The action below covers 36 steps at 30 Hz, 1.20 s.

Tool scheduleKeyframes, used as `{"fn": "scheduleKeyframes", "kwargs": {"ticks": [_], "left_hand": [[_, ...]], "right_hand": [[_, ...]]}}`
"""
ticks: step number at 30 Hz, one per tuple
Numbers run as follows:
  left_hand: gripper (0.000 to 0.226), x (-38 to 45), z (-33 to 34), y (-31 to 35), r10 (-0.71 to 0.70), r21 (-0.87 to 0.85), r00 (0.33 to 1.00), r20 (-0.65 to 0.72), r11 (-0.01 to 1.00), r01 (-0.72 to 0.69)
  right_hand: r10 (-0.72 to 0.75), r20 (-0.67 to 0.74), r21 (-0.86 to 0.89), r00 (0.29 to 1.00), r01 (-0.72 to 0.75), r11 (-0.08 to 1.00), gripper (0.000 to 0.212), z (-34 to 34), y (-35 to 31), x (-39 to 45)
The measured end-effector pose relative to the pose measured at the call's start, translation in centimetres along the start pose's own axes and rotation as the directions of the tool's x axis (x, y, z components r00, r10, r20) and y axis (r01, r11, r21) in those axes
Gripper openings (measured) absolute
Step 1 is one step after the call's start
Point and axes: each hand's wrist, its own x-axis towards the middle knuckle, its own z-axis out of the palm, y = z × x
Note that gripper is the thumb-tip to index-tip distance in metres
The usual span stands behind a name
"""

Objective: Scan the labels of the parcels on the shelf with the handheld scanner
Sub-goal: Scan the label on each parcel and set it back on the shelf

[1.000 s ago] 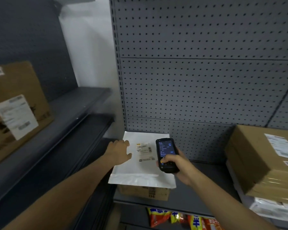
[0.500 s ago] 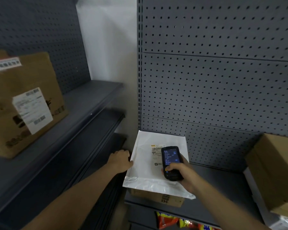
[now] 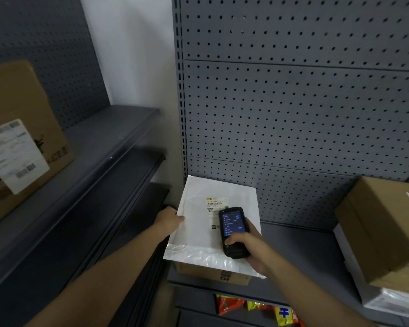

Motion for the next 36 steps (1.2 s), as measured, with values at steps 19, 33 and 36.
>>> {"fn": "scheduleKeyframes", "kwargs": {"ticks": [19,33,36], "left_hand": [[0.015,-3.2,-4.4,3.3,0.205,-0.436,0.970,-0.129,0.867,-0.242],[0.014,-6.7,-9.4,3.1,0.251,-0.448,0.867,-0.431,0.775,-0.447],[0.015,-6.8,-9.3,2.9,0.233,-0.441,0.844,-0.483,0.768,-0.465]], "right_hand": [[-0.087,-0.004,0.132,0.996,0.086,0.988,0.073,0.0,-4.1,-2.8],[-0.209,0.372,0.295,0.904,0.098,0.950,0.071,4.7,-9.1,-9.2],[-0.213,0.401,0.295,0.891,0.094,0.951,0.069,5.6,-9.3,-9.8]]}}
